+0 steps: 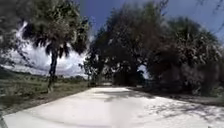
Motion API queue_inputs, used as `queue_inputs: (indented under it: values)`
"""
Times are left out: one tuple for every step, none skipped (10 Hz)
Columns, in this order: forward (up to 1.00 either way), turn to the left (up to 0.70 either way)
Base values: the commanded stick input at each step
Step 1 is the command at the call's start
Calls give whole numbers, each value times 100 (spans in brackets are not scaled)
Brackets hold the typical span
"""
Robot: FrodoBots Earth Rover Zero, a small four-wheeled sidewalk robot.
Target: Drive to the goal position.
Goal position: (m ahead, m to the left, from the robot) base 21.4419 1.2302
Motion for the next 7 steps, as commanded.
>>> queue_inputs:
  values:
    - [85,0]
    - [85,0]
    - [85,0]
    - [85,0]
    - [85,0]
    - [85,0]
    - [85,0]
